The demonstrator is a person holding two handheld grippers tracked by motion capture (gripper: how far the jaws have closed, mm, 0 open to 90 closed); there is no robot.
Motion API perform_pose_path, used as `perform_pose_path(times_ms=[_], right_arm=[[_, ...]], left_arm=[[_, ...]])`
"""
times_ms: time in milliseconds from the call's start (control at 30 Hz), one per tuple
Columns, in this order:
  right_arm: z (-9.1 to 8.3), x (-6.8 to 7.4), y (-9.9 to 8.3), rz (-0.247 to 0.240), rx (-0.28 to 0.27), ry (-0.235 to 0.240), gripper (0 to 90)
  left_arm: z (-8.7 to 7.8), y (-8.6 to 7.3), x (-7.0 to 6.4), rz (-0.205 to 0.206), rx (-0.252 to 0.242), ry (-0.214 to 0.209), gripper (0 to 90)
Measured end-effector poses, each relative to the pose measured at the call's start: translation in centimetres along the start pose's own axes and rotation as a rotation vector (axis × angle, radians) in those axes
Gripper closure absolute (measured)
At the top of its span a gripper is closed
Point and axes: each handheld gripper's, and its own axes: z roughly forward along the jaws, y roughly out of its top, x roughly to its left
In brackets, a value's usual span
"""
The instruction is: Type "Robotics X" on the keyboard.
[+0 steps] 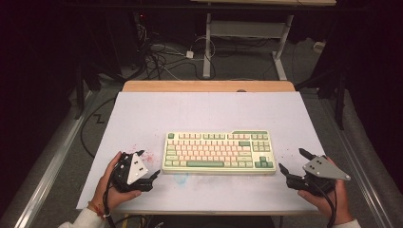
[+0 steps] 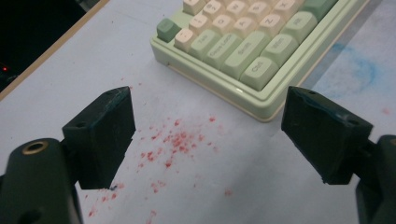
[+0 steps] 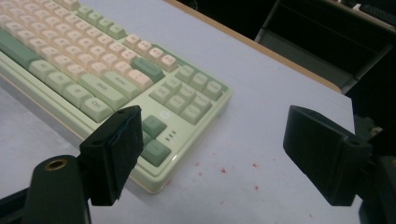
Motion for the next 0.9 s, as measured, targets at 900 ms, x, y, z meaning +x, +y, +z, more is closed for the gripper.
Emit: perform_pose_path(times_ms=[900], right_arm=[[-0.9, -0.1, -3.1, 0.060, 0.020, -0.023, 19.8]], left_arm=[[0.1, -2.1, -0.1, -0.045, 0.037, -0.028, 16.4]])
